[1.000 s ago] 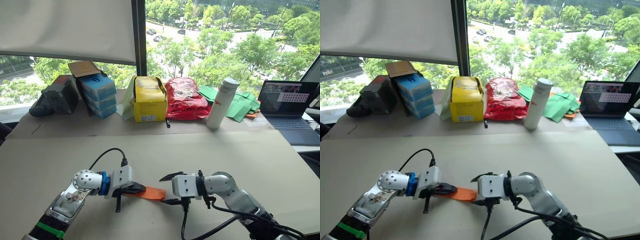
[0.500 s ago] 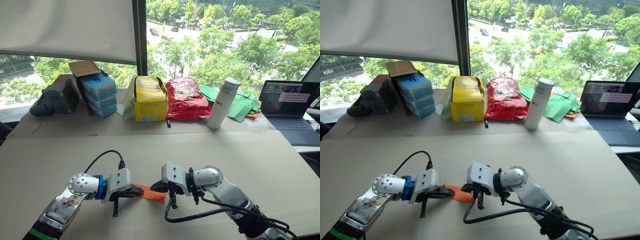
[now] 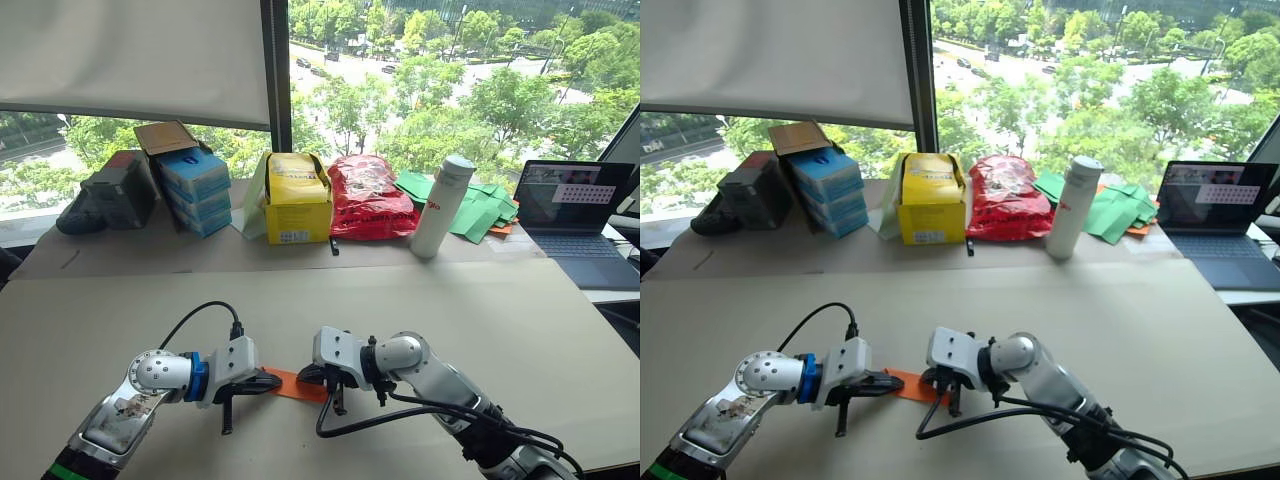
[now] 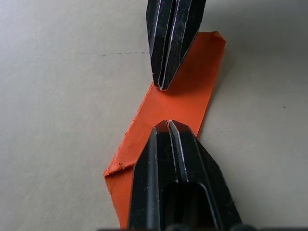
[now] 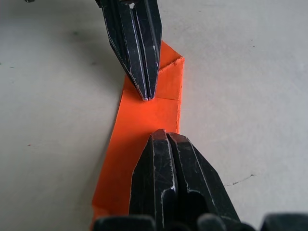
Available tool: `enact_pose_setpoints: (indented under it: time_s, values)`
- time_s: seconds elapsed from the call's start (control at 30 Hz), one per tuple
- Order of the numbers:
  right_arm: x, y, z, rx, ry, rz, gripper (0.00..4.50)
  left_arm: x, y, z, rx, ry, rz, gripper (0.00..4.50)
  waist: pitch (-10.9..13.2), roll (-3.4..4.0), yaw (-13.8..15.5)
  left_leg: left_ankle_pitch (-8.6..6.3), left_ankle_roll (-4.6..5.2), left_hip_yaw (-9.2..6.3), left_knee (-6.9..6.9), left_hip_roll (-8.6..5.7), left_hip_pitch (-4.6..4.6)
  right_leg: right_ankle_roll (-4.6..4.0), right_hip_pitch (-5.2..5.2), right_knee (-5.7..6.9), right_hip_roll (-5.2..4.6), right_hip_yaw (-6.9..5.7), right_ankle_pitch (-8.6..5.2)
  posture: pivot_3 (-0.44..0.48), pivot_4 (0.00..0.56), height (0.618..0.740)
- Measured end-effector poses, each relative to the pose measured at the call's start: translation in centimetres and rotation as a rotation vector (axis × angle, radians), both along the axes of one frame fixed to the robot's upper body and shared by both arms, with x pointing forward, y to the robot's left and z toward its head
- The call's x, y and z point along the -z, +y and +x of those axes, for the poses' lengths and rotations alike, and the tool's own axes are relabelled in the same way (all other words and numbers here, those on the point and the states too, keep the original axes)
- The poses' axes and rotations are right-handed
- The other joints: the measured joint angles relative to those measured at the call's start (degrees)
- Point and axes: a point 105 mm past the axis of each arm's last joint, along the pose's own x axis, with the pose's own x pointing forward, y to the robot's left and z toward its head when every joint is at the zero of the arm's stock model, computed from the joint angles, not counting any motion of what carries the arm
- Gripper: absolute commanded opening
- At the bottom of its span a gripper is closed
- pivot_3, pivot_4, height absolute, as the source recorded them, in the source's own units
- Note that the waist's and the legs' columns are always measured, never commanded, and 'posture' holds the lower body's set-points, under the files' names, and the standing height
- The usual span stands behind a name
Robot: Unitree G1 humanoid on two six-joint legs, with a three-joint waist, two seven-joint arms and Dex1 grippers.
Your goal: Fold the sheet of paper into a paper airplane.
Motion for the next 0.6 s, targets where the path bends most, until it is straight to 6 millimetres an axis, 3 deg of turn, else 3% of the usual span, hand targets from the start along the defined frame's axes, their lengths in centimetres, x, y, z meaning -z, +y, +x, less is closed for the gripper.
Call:
enact_pose_setpoints:
  time_s: [0.6]
  values:
    - [0.6,-2.1,-0.4,0.029,0.049,-0.134,0.03,0.3,-0.2,-0.1,0.003,0.0,0.012,0.0,-0.31,0.37,0.93,-0.2,0.32,-0.02,-0.01,-0.13,0.37,0.11,0.18,-0.16,-0.51,-0.19,0.01,0.0,0.15,0.74]
